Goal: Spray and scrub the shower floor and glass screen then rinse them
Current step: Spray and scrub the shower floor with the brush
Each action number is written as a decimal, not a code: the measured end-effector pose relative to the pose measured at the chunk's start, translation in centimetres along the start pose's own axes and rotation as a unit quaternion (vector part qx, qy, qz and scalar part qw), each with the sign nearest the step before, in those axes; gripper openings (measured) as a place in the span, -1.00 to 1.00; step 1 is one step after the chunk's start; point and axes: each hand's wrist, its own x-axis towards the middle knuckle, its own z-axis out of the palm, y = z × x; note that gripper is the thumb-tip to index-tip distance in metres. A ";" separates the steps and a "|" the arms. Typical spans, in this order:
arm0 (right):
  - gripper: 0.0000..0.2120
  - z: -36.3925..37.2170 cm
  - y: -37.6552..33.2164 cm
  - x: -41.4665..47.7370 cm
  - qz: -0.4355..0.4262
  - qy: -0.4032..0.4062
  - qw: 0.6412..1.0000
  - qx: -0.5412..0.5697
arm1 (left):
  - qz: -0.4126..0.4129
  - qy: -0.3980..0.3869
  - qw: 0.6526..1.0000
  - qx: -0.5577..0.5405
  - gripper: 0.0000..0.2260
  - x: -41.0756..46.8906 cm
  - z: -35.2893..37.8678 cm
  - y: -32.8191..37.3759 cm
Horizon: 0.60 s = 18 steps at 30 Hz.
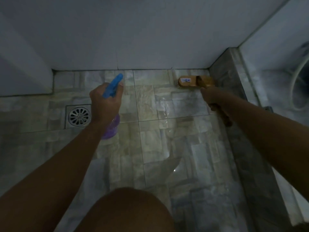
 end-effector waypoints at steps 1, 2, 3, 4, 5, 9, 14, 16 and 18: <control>-0.53 -0.3 -0.9 0.8 0.007 0.013 1.000 0.009 | 0.006 -0.002 1.000 0.001 -0.56 -0.1 0.2 0.1; -0.51 -0.2 -1.8 1.6 0.009 0.025 1.000 0.015 | 0.013 -0.007 1.000 0.005 -0.56 -0.4 0.5 0.2; -0.52 0.1 -2.9 2.1 0.006 0.034 0.999 0.025 | 0.017 -0.016 1.000 0.010 -0.57 -0.6 0.8 0.5; -0.56 0.5 -3.7 2.5 0.009 0.037 0.999 0.024 | 0.020 -0.027 0.999 0.016 -0.58 -0.9 1.0 0.7; -0.63 0.8 -4.3 2.6 0.013 0.035 0.999 0.020 | 0.024 -0.039 0.999 0.024 -0.59 -1.1 1.2 0.9; -0.67 2.5 -3.3 0.1 -0.036 -0.032 0.999 0.012 | 0.034 -0.062 0.996 0.047 -0.58 -0.9 1.7 0.8; -0.56 2.6 5.3 -5.4 -0.036 -0.054 0.995 -0.070 | 0.025 -0.071 0.996 0.039 -0.57 -0.3 1.6 1.0; -0.55 1.2 6.9 -5.2 0.010 -0.043 0.998 -0.047 | 0.007 -0.068 0.998 0.014 -0.57 -0.2 1.3 1.0; -0.55 0.5 6.0 -4.3 0.033 -0.028 0.999 -0.025 | 0.003 -0.061 0.998 0.002 -0.57 0.1 1.0 1.0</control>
